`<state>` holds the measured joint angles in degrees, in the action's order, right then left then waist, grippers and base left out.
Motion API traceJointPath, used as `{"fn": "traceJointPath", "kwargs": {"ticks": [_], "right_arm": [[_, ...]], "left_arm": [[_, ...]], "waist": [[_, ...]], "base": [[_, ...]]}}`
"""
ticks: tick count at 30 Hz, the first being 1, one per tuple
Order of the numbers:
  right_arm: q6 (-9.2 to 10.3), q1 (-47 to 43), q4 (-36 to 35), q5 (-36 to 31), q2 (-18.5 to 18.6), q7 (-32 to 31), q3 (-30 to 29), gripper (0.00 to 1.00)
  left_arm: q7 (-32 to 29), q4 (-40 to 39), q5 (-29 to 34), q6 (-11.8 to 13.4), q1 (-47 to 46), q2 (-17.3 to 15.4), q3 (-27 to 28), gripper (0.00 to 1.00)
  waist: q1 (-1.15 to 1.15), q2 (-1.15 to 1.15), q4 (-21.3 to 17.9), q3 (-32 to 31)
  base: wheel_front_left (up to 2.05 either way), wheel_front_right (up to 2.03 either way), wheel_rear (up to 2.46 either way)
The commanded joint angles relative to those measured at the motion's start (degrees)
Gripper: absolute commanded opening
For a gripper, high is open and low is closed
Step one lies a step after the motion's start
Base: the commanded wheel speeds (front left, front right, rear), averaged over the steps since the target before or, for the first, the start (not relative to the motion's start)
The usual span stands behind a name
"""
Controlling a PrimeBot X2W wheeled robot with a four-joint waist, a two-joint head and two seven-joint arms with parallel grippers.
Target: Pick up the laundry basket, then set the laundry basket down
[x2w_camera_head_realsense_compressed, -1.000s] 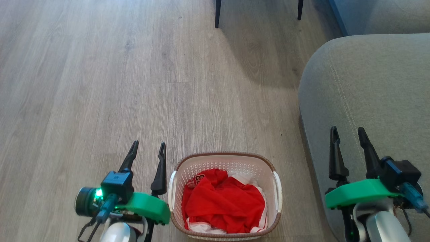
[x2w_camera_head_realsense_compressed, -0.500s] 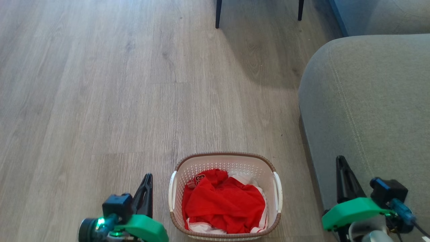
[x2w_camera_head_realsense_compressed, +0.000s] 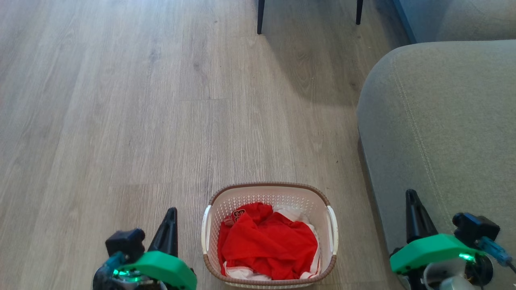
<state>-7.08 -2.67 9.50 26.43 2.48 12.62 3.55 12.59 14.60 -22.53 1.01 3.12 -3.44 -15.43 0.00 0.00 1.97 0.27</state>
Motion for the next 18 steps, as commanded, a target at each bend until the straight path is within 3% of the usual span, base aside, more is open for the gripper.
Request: {"fn": "traceJointPath", "kwargs": {"ticks": [1, 18], "right_arm": [[-0.07, 2.8, -1.5, 2.1, 0.8, -0.6, -0.4, 0.00], [-0.13, 3.7, -0.5, 12.8, 1.2, -3.0, -1.3, 0.00]], "left_arm": [[-0.4, -1.6, -2.1, -0.5, -3.4, -0.5, 1.5, 0.00], [-2.8, -1.4, -13.6, -1.8, -4.3, -0.9, 4.0, 0.00]], "waist": [[0.00, 0.00, 0.0, 0.0], [0.00, 0.00, -0.3, 0.0]], "base": [[0.00, 0.00, 0.00], [0.00, 0.00, 0.00]]}}
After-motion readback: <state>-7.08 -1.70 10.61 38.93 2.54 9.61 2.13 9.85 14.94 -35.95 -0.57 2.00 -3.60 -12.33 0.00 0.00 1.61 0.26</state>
